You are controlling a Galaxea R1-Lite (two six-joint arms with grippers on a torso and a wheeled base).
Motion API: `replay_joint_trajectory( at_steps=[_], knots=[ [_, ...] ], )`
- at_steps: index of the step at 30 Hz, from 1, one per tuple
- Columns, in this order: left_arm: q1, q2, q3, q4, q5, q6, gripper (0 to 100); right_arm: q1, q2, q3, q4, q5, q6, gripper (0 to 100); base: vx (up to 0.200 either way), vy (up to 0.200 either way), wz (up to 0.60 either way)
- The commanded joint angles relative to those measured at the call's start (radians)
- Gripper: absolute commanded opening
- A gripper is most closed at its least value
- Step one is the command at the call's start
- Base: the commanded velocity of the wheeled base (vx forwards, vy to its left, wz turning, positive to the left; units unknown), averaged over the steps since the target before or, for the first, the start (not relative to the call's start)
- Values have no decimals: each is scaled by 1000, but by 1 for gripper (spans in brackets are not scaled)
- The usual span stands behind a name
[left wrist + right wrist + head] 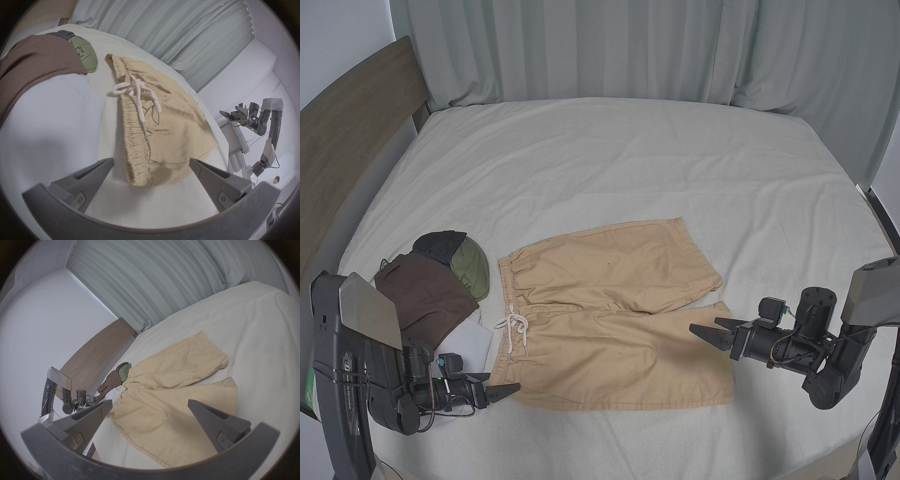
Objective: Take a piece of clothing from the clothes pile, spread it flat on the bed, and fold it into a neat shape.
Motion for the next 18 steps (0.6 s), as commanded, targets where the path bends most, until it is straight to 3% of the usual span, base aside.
replay_joint_trajectory(
  at_steps=[1, 8, 9, 18],
  knots=[
    [-8, 14, -8, 1, 10, -13, 100, 0, 2, -1, 0, 0, 0, 100, 0, 0, 0],
    [-8, 17, -24, 1, 13, -19, 100, 0, 2, 0, 0, 0, 0, 100, 0, 0, 0],
    [-8, 19, -24, 1, 15, -19, 0, 0, 2, 0, 0, 0, 0, 100, 0, 0, 0],
    [-8, 24, -21, 1, 13, -17, 0, -6, 17, 34, 1, 2, -22, 100, 0, 0, 0]
  ],
)
